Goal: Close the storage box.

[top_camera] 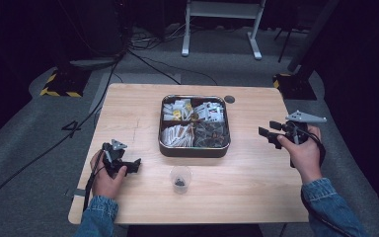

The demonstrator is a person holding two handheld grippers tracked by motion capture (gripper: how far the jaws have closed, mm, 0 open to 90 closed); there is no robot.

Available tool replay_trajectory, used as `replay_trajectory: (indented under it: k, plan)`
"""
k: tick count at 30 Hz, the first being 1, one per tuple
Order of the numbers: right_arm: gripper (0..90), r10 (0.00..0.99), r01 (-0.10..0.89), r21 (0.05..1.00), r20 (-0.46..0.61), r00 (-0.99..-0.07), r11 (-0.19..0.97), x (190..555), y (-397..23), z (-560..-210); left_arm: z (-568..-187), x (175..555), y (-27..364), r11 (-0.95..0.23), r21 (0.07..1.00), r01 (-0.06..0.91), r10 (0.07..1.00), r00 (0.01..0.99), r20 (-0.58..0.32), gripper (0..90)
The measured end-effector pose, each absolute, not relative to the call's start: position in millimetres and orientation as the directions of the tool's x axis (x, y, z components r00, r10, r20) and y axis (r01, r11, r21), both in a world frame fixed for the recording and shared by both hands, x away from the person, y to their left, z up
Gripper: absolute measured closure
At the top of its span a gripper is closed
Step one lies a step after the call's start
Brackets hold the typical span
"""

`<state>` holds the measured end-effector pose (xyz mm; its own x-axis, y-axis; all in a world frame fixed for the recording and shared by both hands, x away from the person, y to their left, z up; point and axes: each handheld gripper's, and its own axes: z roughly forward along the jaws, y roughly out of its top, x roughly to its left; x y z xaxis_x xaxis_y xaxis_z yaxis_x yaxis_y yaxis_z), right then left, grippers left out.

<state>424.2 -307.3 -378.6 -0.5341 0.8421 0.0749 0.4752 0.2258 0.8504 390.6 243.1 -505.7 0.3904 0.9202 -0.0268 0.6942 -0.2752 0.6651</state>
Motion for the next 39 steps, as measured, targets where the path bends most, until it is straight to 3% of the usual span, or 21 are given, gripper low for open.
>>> replay_trajectory:
  k: [14,29,39]
  plan:
    - [39.8,0.850,0.496,0.835,0.067,-0.523,0.239,404,-338,-425,-506,389,242,-0.271,0.664,0.696,0.922,0.386,-0.028,0.2]
    - [38.5,0.865,0.578,0.763,0.050,-0.500,0.289,409,-347,-464,-506,389,242,-0.275,0.665,0.695,0.920,0.390,-0.027,0.1]
    - [32.5,0.869,0.619,0.711,0.022,-0.494,0.333,409,-357,-486,-506,389,242,-0.275,0.664,0.695,0.920,0.391,-0.028,0.1]
